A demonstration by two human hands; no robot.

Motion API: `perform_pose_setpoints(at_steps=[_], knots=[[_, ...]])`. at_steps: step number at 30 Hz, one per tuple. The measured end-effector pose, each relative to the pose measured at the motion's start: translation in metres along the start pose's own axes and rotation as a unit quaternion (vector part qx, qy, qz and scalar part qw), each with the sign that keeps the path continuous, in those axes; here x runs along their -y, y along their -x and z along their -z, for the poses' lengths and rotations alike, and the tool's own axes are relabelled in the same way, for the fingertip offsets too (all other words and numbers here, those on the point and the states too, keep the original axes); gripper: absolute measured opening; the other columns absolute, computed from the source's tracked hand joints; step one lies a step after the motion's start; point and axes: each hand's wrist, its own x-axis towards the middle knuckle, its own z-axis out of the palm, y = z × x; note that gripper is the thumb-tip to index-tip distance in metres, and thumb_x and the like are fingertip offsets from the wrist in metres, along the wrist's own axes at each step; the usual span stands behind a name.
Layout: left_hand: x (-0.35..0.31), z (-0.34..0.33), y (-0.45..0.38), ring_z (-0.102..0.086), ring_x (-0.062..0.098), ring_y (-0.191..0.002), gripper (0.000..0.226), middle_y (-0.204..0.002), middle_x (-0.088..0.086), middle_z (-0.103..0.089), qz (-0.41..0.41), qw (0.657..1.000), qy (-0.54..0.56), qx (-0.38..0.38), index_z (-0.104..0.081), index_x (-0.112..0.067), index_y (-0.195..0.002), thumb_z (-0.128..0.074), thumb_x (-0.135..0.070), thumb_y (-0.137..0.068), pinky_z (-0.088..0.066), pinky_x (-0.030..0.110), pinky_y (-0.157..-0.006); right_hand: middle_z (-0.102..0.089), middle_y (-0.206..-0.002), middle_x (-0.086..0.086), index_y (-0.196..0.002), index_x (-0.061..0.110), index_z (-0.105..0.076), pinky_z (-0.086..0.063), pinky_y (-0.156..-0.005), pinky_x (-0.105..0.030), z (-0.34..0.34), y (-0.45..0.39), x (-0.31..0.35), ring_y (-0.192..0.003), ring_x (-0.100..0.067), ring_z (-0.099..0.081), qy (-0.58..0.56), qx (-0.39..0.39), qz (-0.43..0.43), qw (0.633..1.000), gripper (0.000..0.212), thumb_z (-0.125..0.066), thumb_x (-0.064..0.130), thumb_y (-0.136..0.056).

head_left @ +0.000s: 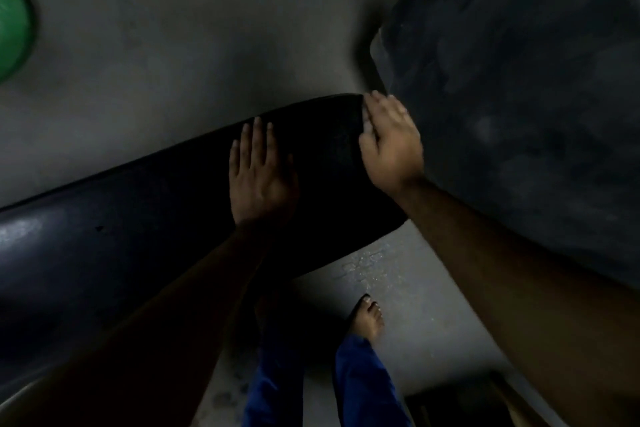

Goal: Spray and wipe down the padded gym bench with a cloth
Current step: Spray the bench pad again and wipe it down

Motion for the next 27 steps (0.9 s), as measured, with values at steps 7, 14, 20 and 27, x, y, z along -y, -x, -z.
perform_pose_setpoints(at_steps=[7, 14, 20, 27], knots=[[-0.002, -0.001, 0.001, -0.029, 0.030, -0.144, 0.054, -0.153, 0.017, -0.035, 0.002, 1.000, -0.004, -0.016, -0.040, -0.004, -0.145, -0.034, -0.035, -0.101, -0.021, 0.044, -0.118, -0.056, -0.145, -0.014, -0.139, 0.007, -0.057, -0.031, -0.115, -0.031, 0.025, -0.036, -0.018, -0.137, -0.030, -0.050, 0.001, 0.072, 0.087, 0.994, 0.059, -0.040, 0.026, -0.086], [0.002, -0.001, 0.000, -0.030, 0.033, -0.142, 0.060, -0.152, 0.019, -0.035, -0.016, 1.000, -0.003, -0.005, -0.038, -0.001, -0.145, -0.035, -0.036, -0.097, -0.022, 0.047, -0.117, -0.061, -0.141, -0.010, -0.136, 0.011, -0.061, -0.038, -0.113, -0.042, 0.005, -0.044, 0.014, -0.133, -0.030, -0.053, 0.026, 0.076, 0.179, 0.981, 0.062, -0.040, 0.035, -0.082], [0.007, 0.001, -0.002, -0.031, 0.036, -0.141, 0.073, -0.151, 0.022, -0.035, -0.035, 0.999, -0.001, 0.016, -0.037, 0.001, -0.144, -0.033, -0.046, -0.089, -0.019, 0.045, -0.116, -0.055, -0.146, -0.012, -0.138, 0.009, -0.059, -0.030, -0.118, -0.046, -0.009, -0.020, 0.041, -0.138, -0.033, -0.046, 0.034, 0.089, 0.168, 0.981, 0.065, -0.041, 0.036, -0.081], [0.000, -0.001, -0.001, -0.036, 0.032, -0.140, 0.054, -0.149, 0.019, -0.040, -0.008, 1.000, 0.003, -0.018, -0.045, -0.002, -0.141, -0.035, -0.034, -0.099, -0.025, 0.046, -0.116, -0.049, -0.150, -0.018, -0.143, 0.006, -0.052, -0.029, -0.120, -0.048, -0.005, -0.026, 0.022, -0.143, -0.038, -0.039, 0.029, 0.024, -0.016, 0.999, 0.070, -0.036, 0.039, -0.083]])
